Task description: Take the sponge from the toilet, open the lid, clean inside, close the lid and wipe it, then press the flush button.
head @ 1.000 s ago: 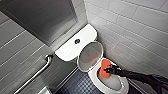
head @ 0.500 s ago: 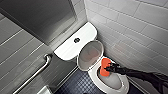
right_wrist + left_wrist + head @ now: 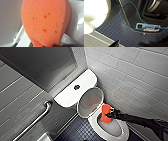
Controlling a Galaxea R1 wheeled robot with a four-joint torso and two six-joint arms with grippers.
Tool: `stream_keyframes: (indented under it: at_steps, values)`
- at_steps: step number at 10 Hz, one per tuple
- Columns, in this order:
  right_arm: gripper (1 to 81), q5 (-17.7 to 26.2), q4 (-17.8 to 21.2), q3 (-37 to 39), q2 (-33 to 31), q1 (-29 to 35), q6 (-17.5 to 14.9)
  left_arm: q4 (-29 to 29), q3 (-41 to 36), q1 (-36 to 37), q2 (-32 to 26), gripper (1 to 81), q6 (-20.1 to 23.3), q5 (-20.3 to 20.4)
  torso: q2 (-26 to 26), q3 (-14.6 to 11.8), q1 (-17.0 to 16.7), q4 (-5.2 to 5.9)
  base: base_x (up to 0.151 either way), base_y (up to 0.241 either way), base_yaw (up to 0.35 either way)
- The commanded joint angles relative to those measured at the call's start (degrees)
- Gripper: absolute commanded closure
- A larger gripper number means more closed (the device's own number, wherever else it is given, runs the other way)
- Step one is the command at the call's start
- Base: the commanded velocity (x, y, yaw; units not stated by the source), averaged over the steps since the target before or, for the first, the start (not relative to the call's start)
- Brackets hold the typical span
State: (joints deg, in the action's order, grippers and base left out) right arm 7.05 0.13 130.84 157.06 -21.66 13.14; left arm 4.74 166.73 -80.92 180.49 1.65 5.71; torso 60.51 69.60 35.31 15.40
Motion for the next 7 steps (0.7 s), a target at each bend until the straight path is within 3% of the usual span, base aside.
stream_keyframes:
  at_steps: [1,7]
  values:
    - [81.1,0.6,1.54,1.25,-1.37,5.88,2.33,-0.08,0.7,-2.89,-1.01,1.0,0.2,-5.53,0.0,0.0,0.0,0.0,0.0,0.0,0.0]
    - [81.1,0.16,1.45,-20.81,-18.95,4.82,4.52,0.27,-0.88,-2.89,-0.66,1.0,0.29,-5.53,0.0,0.0,0.0,0.0,0.0,0.0,0.0]
